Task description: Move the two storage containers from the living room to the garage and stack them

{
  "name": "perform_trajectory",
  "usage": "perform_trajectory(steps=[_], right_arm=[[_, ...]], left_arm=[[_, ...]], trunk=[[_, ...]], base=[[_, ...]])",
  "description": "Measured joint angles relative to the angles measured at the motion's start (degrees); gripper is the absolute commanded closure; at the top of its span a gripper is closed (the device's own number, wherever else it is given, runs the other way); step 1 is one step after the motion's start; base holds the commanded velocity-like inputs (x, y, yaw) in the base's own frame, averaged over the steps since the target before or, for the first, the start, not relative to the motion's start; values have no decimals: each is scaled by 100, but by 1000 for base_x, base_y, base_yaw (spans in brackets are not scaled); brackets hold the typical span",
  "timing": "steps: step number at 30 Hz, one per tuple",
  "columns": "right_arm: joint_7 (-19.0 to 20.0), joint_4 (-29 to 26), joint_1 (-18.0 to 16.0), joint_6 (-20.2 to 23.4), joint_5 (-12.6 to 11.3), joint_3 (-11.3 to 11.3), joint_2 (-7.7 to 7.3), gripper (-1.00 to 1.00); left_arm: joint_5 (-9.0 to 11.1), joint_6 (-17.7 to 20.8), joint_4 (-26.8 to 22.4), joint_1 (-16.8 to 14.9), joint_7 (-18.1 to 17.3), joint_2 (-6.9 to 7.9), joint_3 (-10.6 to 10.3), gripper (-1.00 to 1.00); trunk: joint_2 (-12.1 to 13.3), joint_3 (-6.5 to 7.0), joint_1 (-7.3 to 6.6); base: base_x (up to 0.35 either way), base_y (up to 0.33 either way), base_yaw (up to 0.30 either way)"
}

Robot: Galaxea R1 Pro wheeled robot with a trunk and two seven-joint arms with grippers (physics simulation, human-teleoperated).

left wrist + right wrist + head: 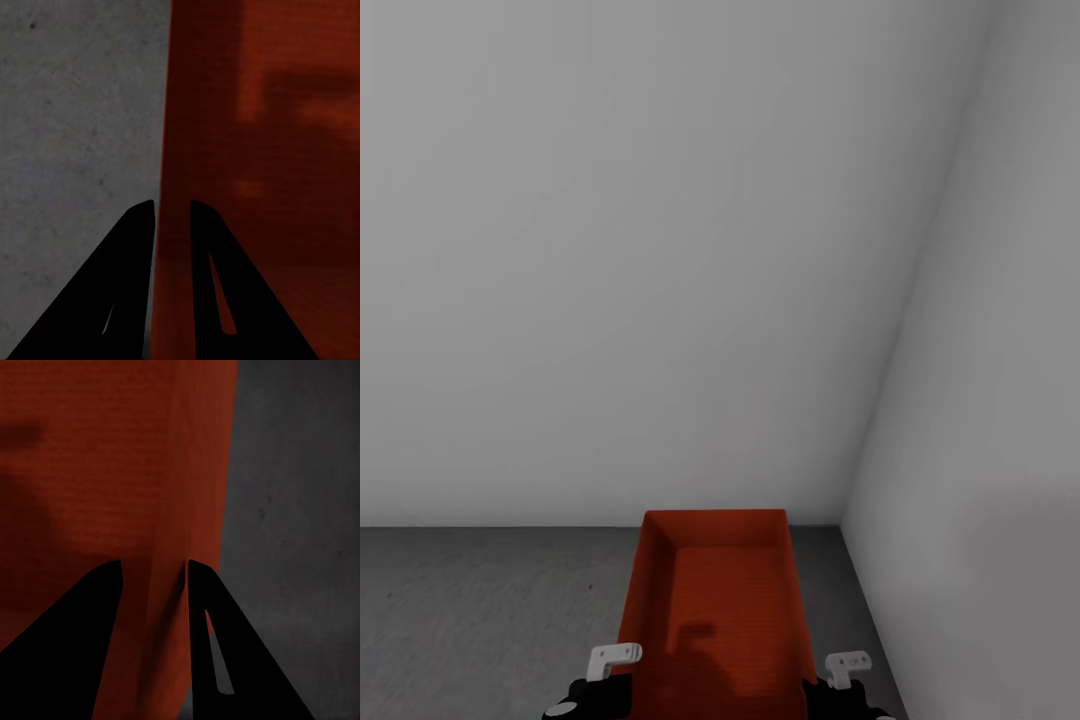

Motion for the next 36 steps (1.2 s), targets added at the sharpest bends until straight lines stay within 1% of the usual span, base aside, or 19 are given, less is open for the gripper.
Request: perform_trajectory(steps=[10,18,36], right_arm=[[-2,1,-1,0,1,3,0,100],[-3,1,0,0,1,4,0,100],[-2,1,0,0,8,-1,-1,100]], left_arm=[[-3,-7,7,0,-7,2,4,100],[-5,-8,9,0,-11,2,5,100],[-3,-9,11,0,-2,-2,4,100]], trunk=[[0,0,2],[0,0,2],[0,0,2]], base=[[15,5,0],[0,102,0],[0,2,0]])
